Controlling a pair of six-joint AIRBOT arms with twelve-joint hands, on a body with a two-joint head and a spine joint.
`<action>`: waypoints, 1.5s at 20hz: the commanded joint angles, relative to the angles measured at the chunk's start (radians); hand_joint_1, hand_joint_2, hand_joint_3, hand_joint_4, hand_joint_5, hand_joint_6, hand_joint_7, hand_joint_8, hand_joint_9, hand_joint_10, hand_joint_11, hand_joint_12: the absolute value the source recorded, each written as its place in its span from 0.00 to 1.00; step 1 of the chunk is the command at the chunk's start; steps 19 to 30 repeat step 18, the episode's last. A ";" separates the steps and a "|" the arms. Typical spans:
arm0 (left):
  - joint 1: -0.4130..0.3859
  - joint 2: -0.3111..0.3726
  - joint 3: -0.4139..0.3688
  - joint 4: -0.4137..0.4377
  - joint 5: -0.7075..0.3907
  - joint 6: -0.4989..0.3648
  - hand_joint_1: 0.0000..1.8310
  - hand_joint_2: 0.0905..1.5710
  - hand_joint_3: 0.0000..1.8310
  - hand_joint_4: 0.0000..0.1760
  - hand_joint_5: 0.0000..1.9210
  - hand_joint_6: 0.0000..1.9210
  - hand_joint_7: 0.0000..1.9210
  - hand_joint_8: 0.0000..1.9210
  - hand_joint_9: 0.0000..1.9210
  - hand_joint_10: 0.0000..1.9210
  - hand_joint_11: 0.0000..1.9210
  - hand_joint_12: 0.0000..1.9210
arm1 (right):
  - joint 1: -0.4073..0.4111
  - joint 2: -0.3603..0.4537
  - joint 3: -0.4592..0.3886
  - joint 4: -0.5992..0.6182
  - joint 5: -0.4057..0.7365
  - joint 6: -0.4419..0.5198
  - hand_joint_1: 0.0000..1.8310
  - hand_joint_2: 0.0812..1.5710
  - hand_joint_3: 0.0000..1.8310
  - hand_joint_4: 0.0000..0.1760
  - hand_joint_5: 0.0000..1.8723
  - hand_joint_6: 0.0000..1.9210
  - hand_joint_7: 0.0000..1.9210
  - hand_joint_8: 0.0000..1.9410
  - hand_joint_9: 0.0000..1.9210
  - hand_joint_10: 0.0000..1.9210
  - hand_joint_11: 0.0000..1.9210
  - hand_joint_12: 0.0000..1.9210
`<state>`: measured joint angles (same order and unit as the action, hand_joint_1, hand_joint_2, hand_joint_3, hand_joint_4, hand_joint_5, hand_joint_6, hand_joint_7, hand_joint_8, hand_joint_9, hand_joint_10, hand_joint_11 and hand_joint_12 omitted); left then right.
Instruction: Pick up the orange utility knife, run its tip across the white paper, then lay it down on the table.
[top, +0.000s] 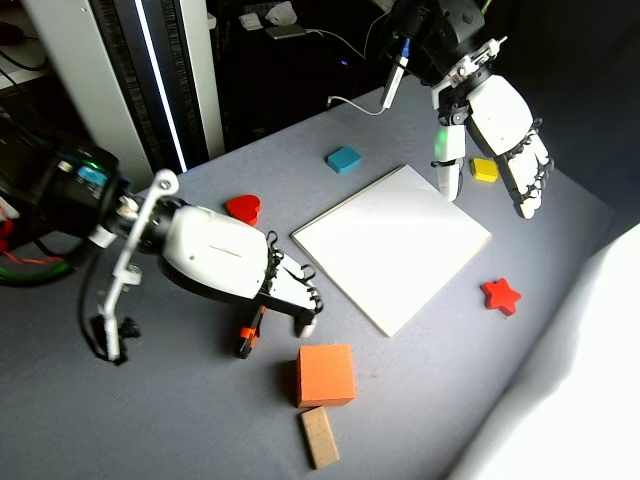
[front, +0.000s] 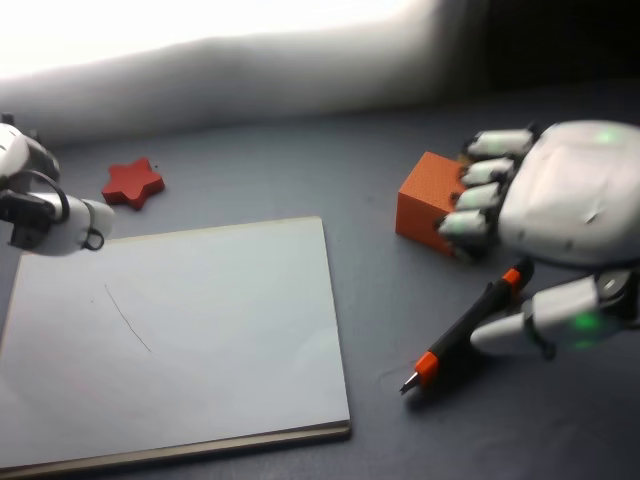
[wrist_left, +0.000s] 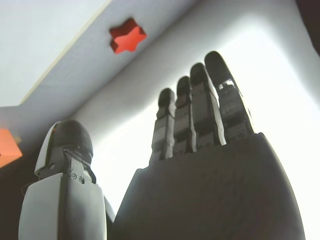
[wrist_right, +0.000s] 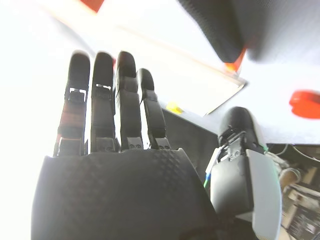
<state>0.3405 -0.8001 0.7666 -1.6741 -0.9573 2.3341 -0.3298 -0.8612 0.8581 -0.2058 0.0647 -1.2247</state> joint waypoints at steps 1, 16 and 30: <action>-0.008 0.006 -0.006 0.071 -0.039 0.007 0.16 0.80 0.00 0.00 0.35 0.05 0.36 0.22 0.28 0.47 0.12 0.81 | 0.027 0.023 -0.012 0.002 0.059 0.016 0.01 0.73 0.01 0.00 0.31 0.63 0.34 0.71 0.27 0.82 0.13 0.99; -0.055 0.007 -0.049 0.055 -0.053 0.086 0.19 0.89 0.00 0.00 0.41 0.89 0.50 0.95 0.53 1.00 0.50 1.00 | 0.011 0.255 -0.011 -0.367 0.333 0.360 0.06 0.92 0.01 0.00 0.50 0.90 0.58 0.84 0.55 1.00 0.54 1.00; -0.051 0.007 -0.049 0.055 -0.053 0.092 0.18 0.89 0.00 0.00 0.40 0.89 0.50 0.96 0.53 1.00 0.50 1.00 | 0.016 0.253 -0.009 -0.409 0.343 0.403 0.08 0.92 0.01 0.00 0.50 0.88 0.58 0.84 0.55 1.00 0.54 1.00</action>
